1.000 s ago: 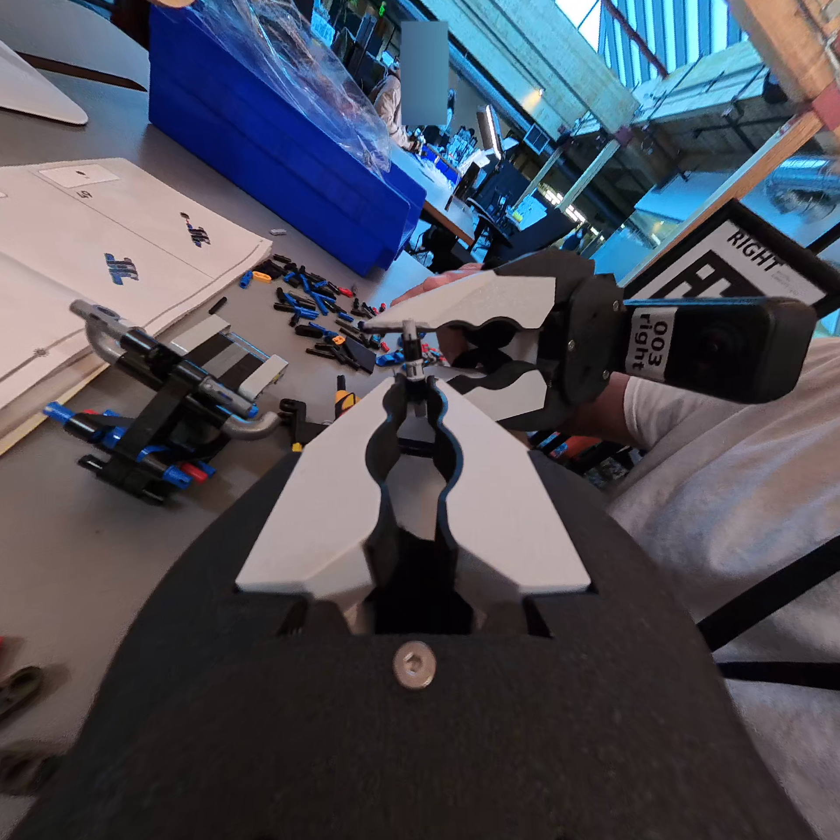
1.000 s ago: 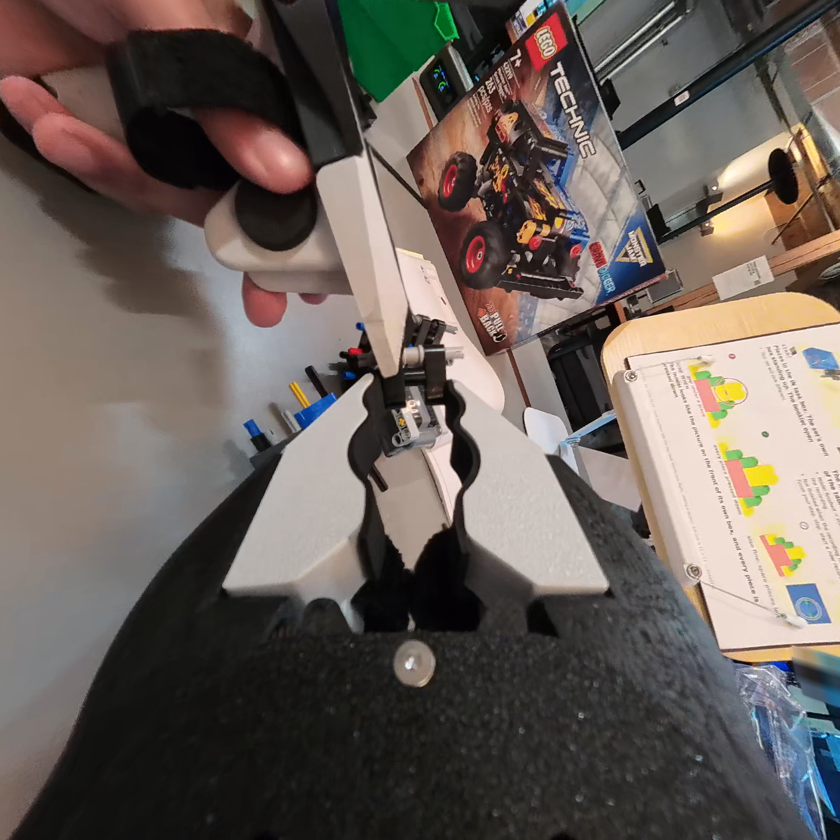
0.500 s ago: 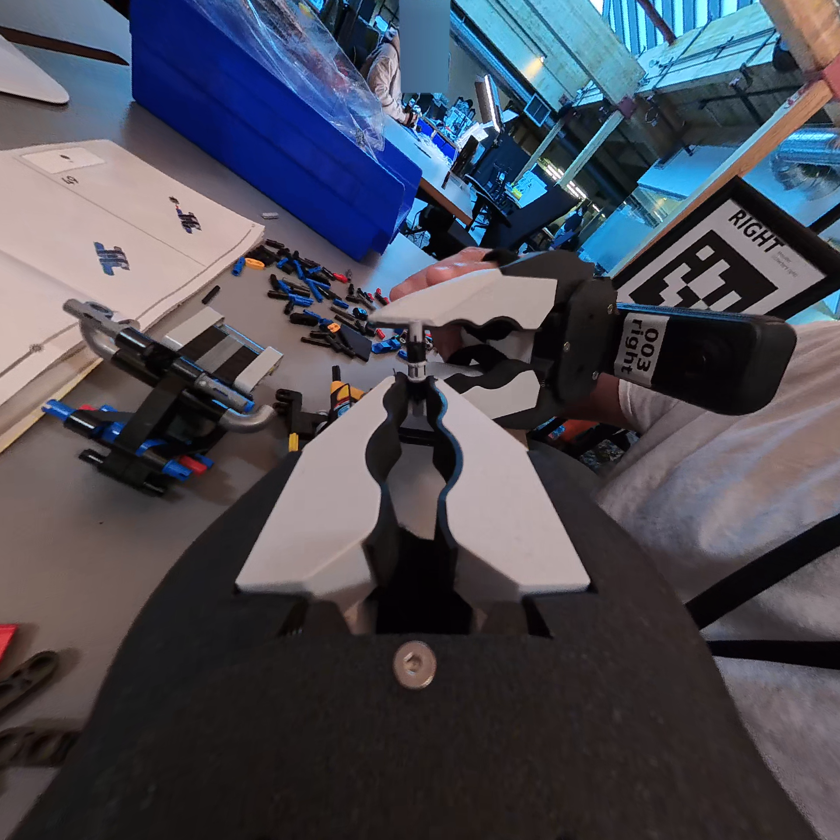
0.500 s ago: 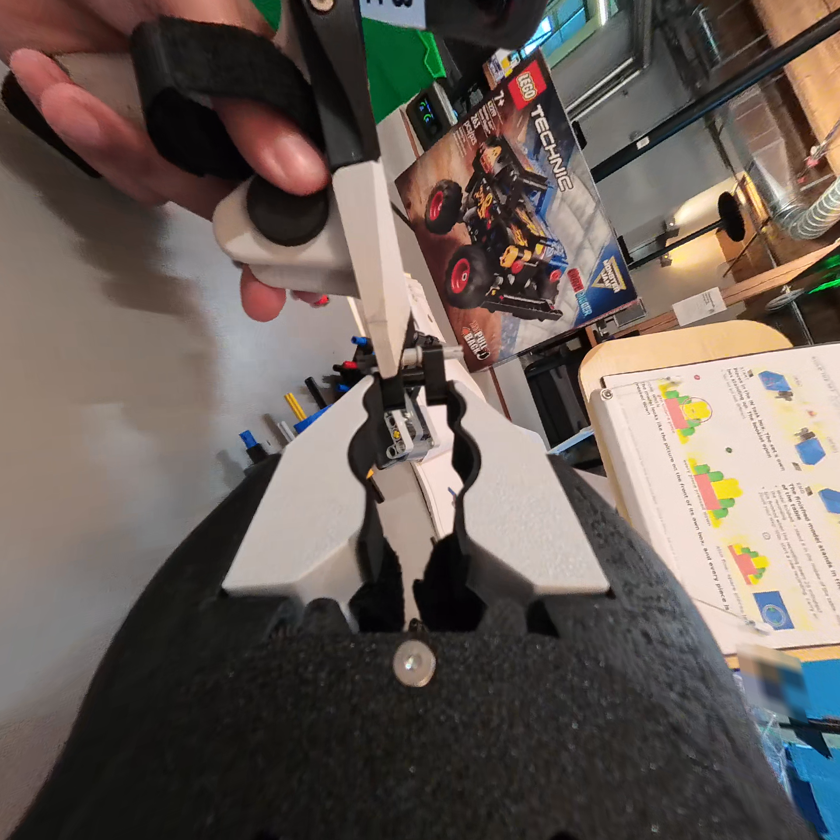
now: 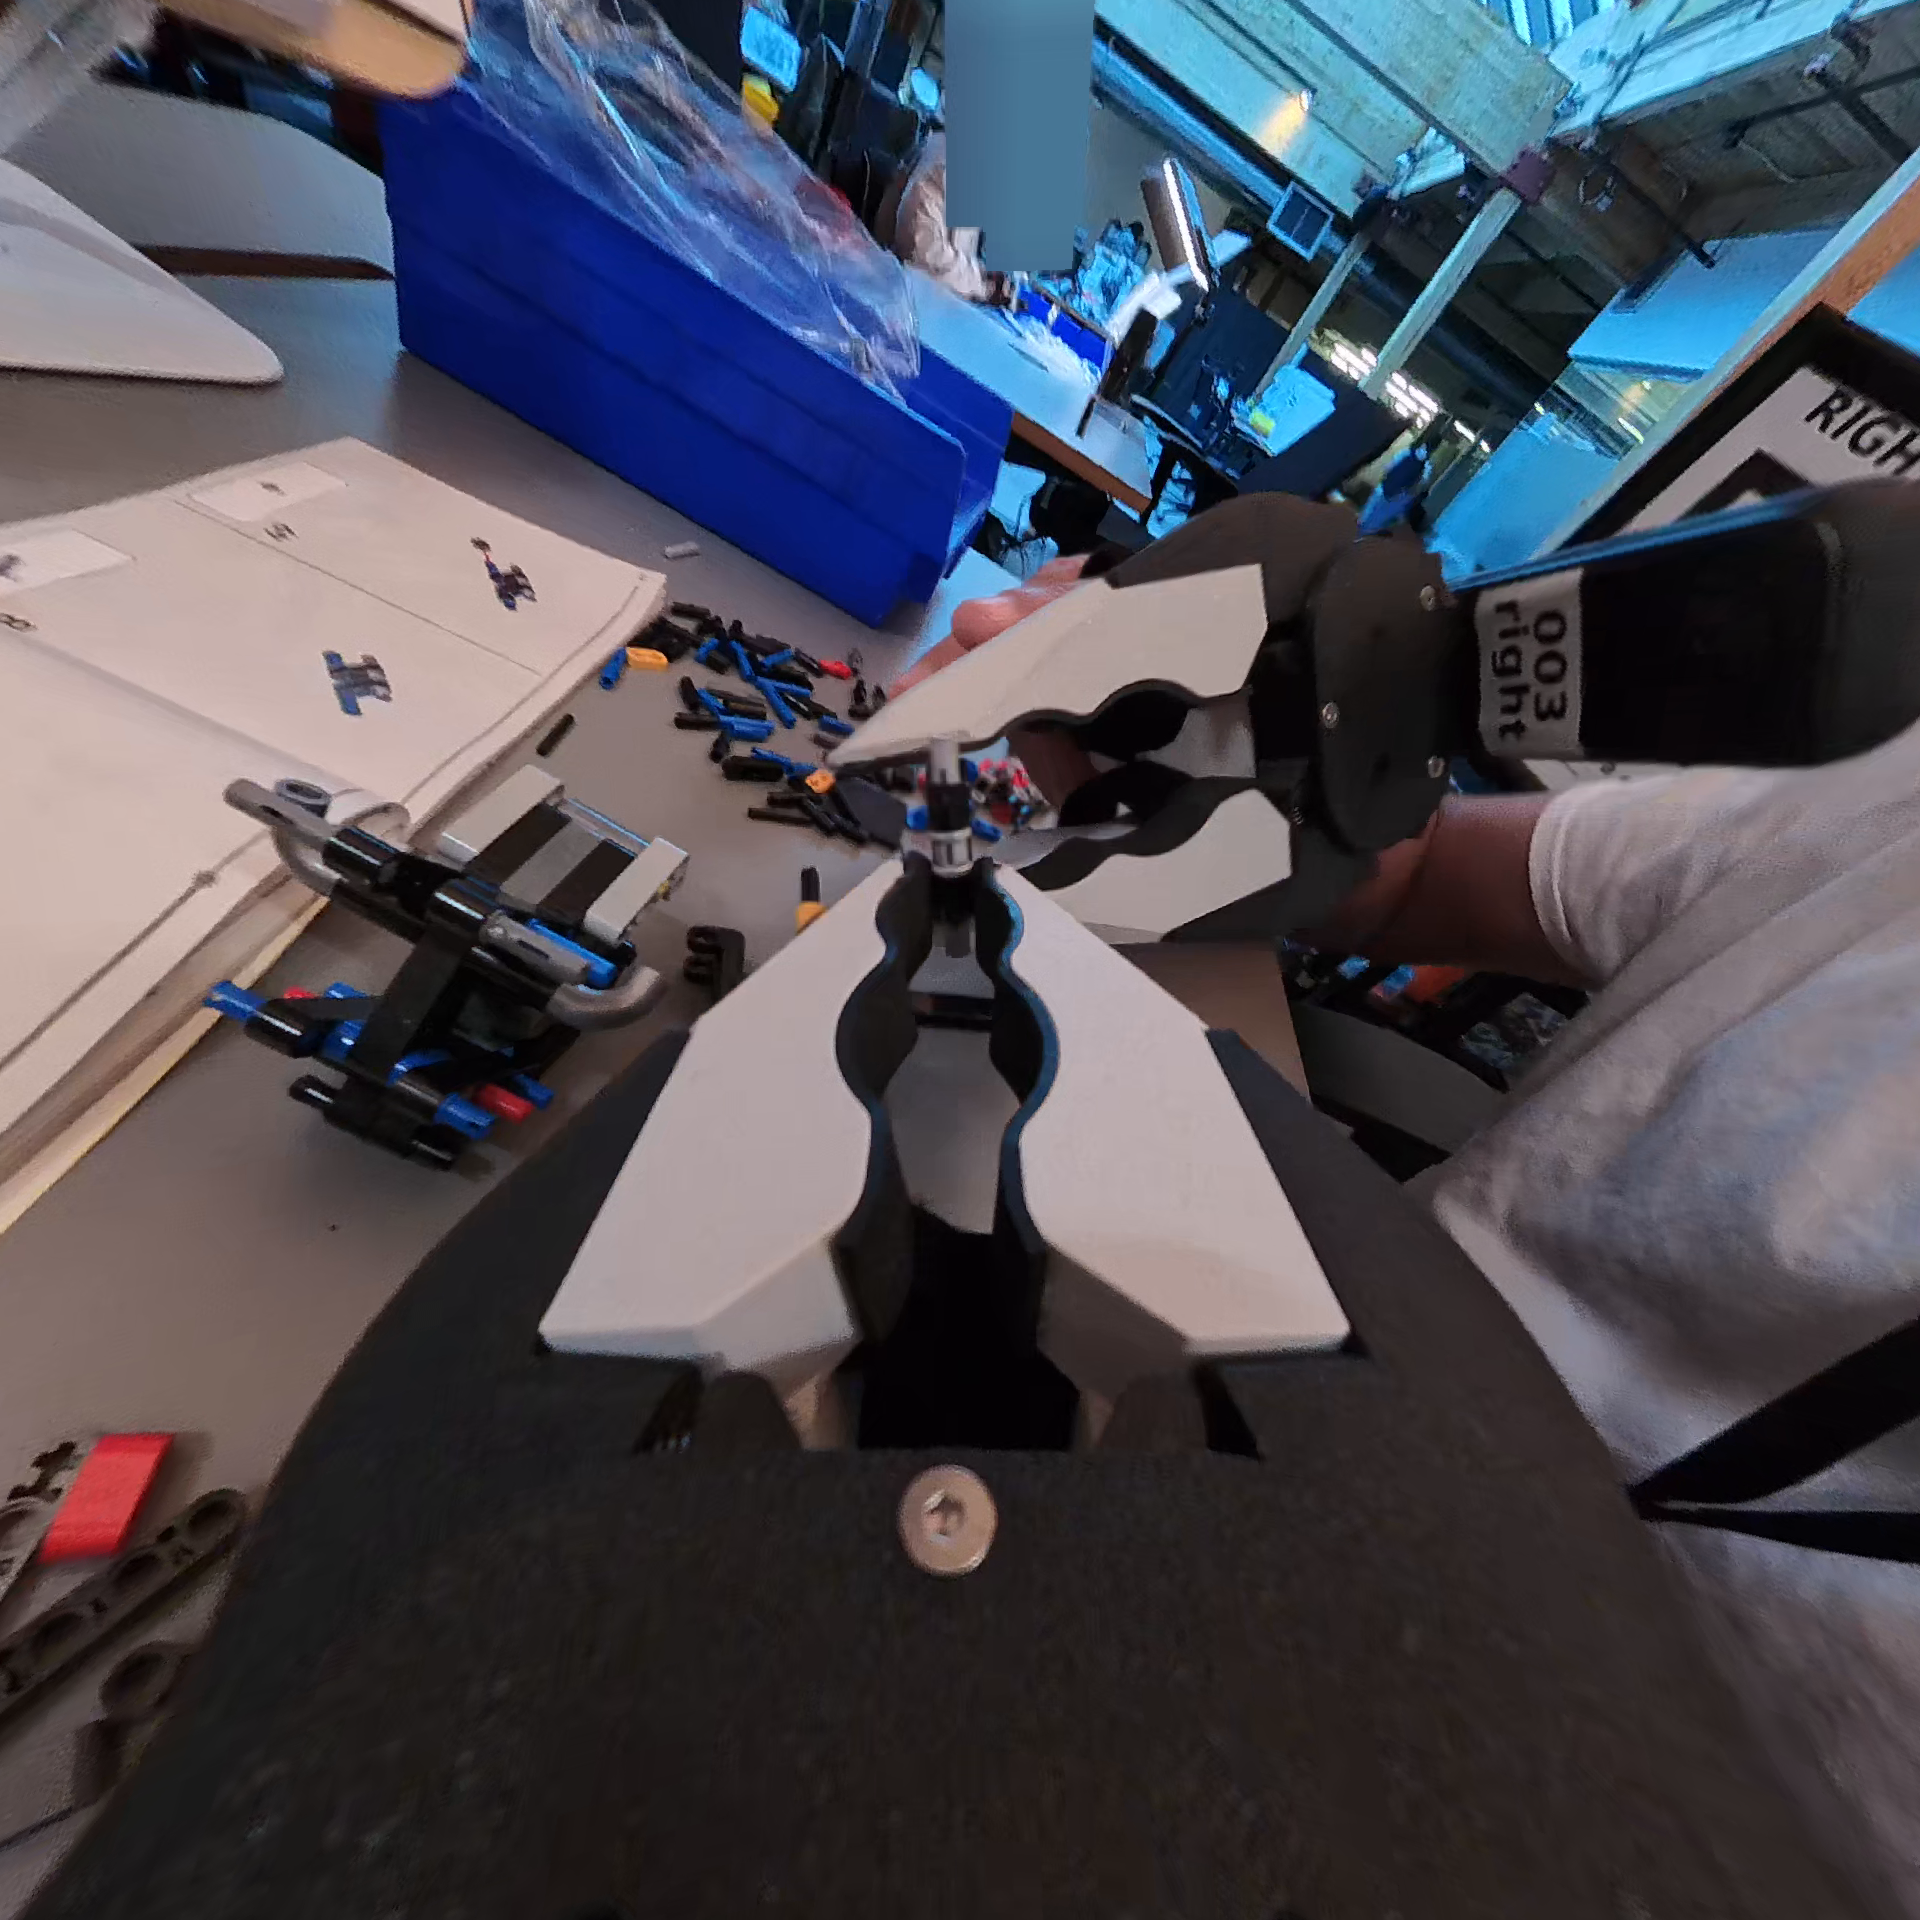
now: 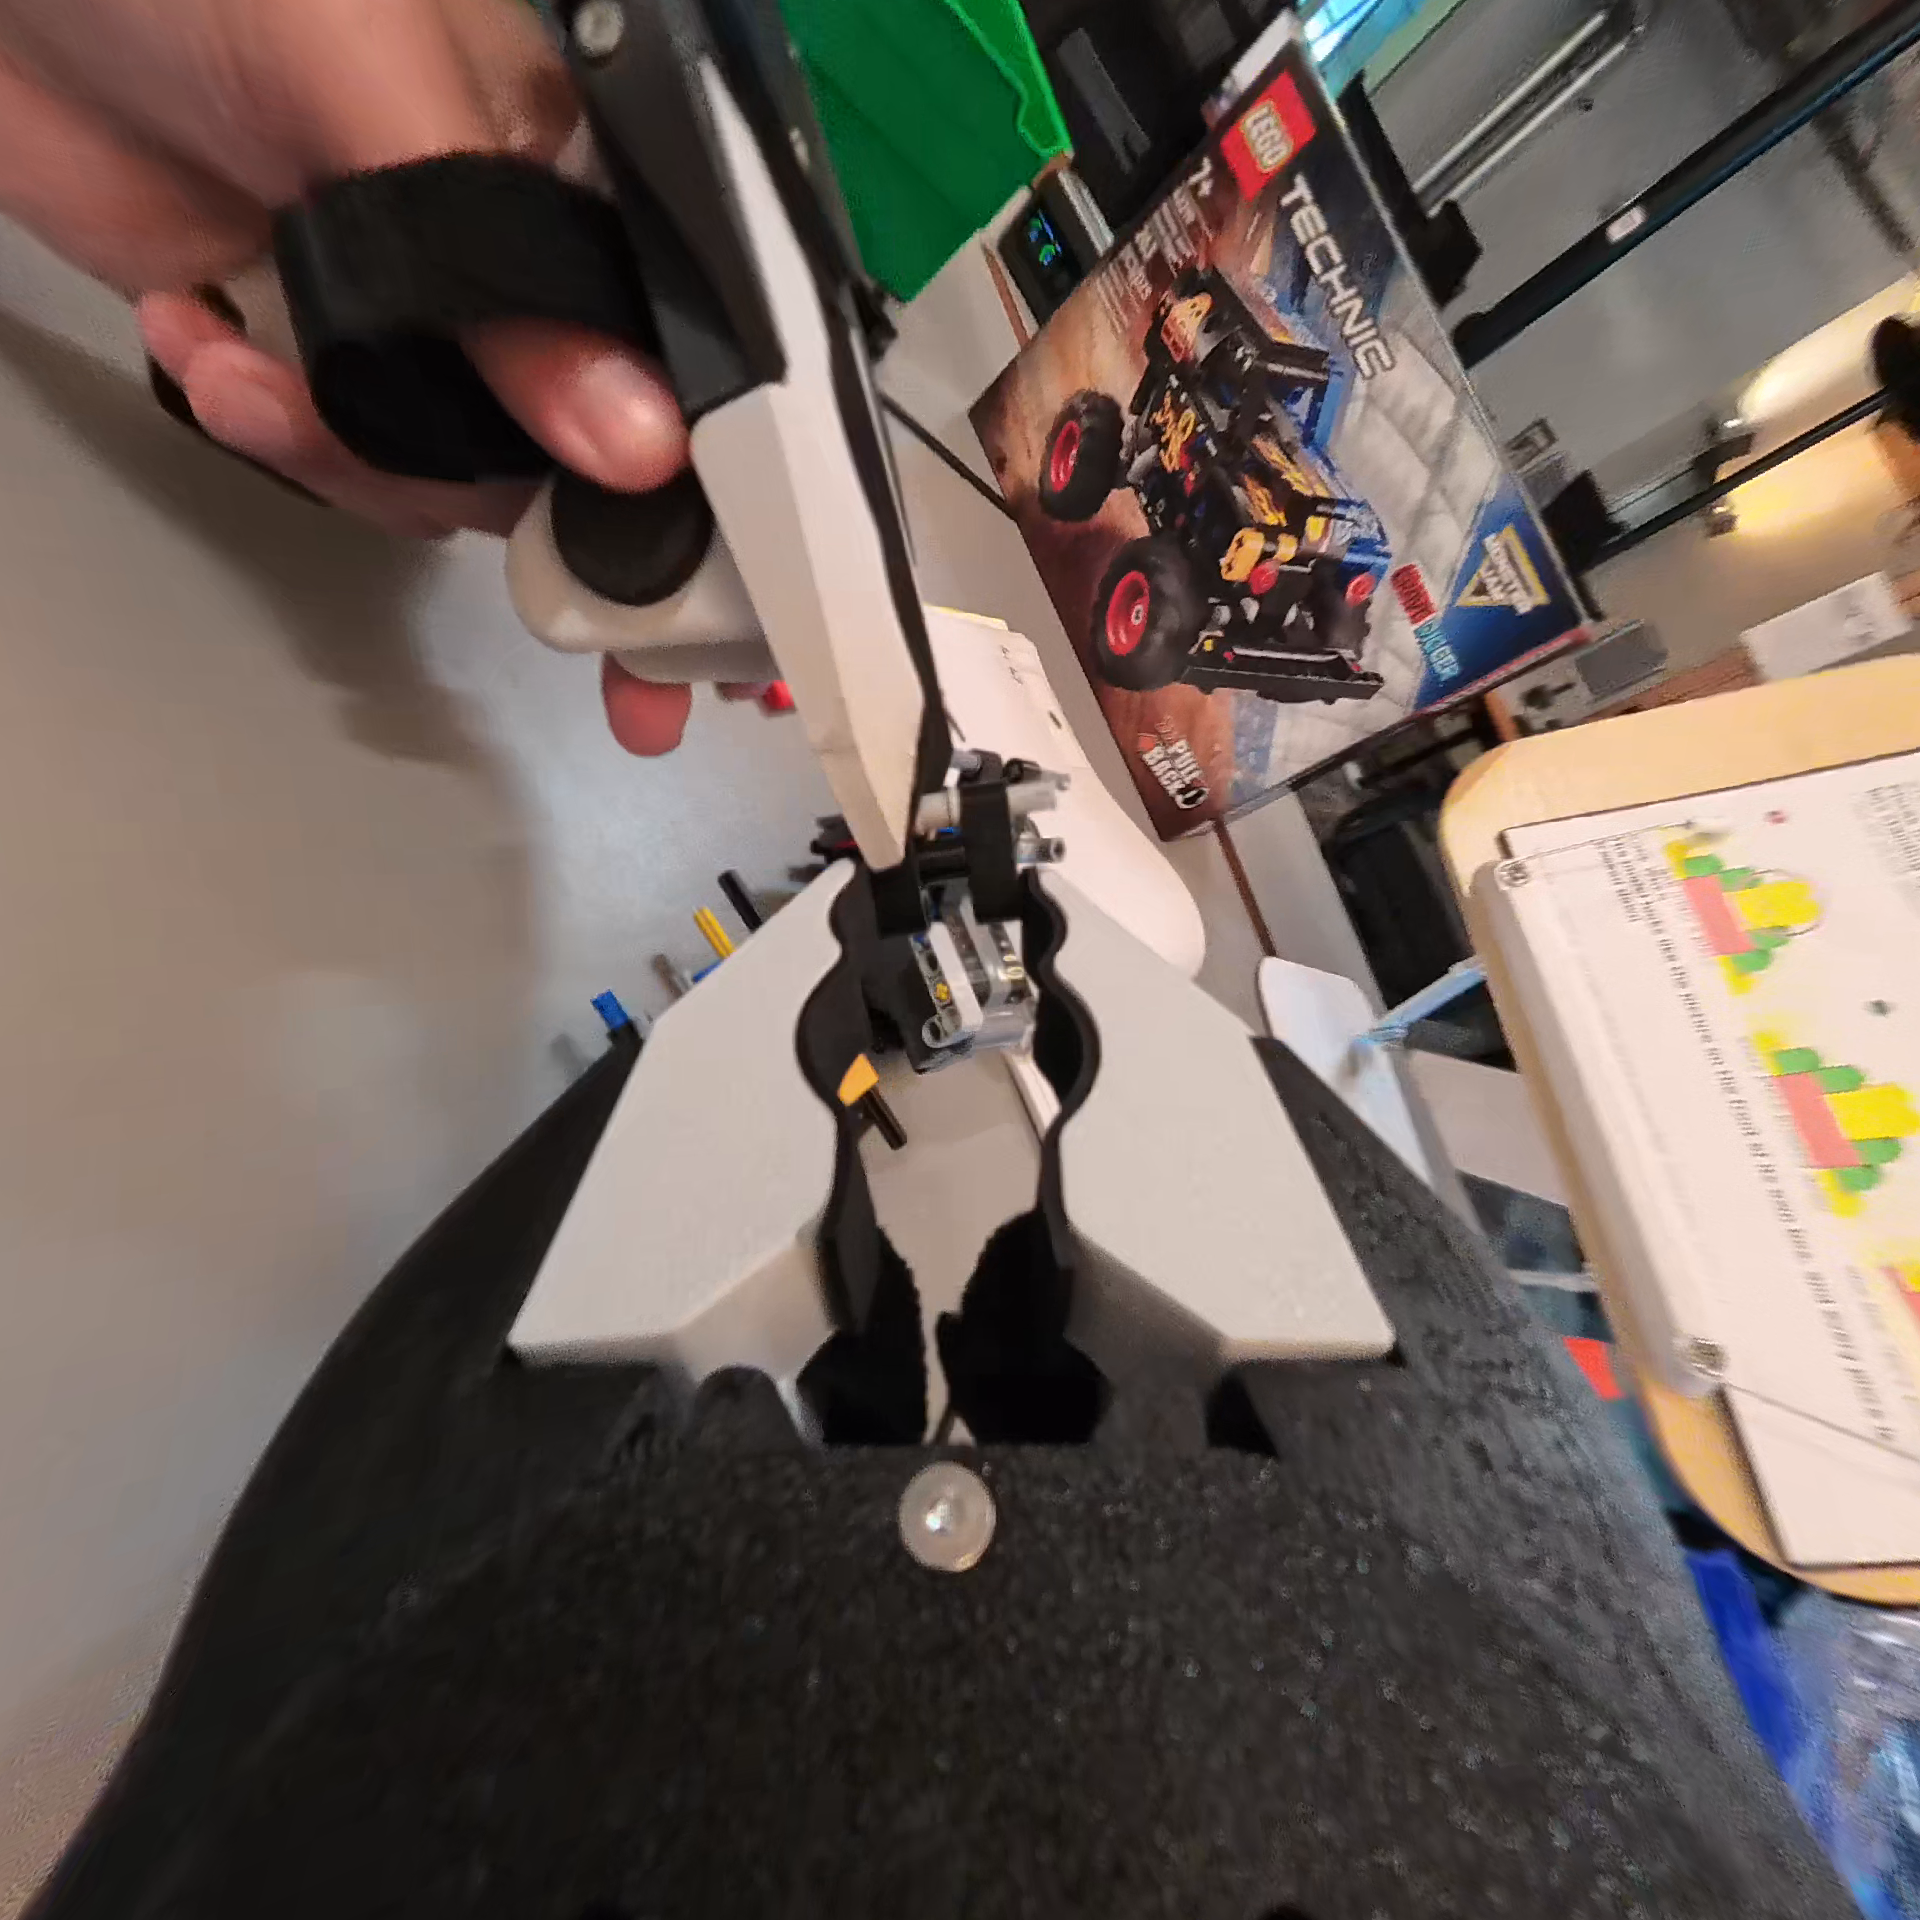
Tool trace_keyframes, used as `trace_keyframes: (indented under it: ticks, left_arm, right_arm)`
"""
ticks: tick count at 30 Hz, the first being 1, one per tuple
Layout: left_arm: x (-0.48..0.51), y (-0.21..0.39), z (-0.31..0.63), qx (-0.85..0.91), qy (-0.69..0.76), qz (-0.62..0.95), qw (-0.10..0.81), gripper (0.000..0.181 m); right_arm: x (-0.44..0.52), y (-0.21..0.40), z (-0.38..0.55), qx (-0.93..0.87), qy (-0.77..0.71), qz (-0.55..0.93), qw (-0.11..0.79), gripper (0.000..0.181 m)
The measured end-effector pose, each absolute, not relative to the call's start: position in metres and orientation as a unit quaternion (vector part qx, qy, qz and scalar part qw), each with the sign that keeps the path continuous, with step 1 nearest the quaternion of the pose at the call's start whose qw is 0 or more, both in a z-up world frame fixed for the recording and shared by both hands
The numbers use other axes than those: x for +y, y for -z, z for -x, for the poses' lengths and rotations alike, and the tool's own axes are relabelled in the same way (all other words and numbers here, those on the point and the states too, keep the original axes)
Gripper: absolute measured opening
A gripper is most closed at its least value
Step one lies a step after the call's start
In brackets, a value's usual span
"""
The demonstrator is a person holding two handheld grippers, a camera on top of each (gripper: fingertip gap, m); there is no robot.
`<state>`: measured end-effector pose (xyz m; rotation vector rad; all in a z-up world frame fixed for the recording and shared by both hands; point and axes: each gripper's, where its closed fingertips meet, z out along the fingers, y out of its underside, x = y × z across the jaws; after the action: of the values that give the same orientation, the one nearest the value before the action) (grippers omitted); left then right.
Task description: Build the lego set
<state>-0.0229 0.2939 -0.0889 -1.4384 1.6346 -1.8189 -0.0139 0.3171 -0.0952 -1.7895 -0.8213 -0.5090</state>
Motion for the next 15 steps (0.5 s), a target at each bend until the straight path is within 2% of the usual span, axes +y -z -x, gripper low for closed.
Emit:
trace_keyframes:
  ticks: [4, 7, 11, 15]
  left_arm:
    - [0.302, 0.064, 0.024, 0.489, 0.701, 0.495, 0.160, 0.006]
    - [0.302, 0.043, 0.026, 0.401, 0.755, 0.500, 0.140, 0.006]
    - [0.296, 0.033, 0.032, 0.311, 0.779, 0.521, 0.157, 0.006]
    - [0.267, 0.031, 0.038, 0.289, 0.790, 0.521, 0.145, 0.007]
  right_arm:
    - [0.306, 0.088, 0.014, -0.304, 0.071, 0.788, 0.530, 0.037]
    - [0.302, 0.067, 0.015, -0.228, 0.002, 0.785, 0.577, 0.042]
    - [0.293, 0.045, 0.029, -0.170, 0.096, 0.747, 0.636, 0.042]
    - [0.283, 0.041, 0.046, -0.157, 0.171, 0.720, 0.654, 0.039]
